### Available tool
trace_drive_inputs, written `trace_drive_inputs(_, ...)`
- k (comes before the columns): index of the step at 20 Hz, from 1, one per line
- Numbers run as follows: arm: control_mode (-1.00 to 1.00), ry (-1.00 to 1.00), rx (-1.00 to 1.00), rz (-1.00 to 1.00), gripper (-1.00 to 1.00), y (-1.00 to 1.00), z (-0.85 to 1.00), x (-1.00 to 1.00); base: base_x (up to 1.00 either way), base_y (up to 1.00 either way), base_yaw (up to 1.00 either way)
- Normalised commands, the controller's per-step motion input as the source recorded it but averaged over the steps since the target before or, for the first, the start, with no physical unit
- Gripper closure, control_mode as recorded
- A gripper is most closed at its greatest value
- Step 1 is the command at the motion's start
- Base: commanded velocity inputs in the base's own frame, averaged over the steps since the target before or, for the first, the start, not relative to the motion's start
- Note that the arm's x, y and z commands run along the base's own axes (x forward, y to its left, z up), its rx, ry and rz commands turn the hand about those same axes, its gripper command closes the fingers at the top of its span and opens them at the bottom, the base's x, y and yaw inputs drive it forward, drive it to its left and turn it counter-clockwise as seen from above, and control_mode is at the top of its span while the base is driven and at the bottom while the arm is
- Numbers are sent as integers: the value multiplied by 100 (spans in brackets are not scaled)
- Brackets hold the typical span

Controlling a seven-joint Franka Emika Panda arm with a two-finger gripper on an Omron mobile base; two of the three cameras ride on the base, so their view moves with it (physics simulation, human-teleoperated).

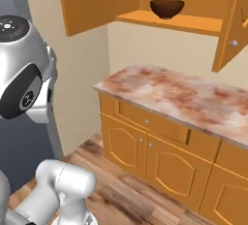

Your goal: Pick up the bowls from the cabinet and place each bowl in front of a stool on the dining counter.

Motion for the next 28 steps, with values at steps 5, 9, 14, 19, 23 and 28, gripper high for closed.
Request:
trace_drive_inputs(5,100,0,0,0,-100,0,0,0,68,43,-55)
trace_drive_inputs(9,100,0,0,0,-100,0,0,0,72,40,-55)
trace_drive_inputs(14,100,0,0,0,-100,0,0,0,80,45,-48)
trace_drive_inputs(19,100,0,0,0,-100,0,0,0,68,37,-23)
trace_drive_inputs(23,100,0,0,0,-100,0,0,0,59,31,-22)
trace_drive_inputs(28,100,0,0,0,-100,0,0,0,32,17,-25)
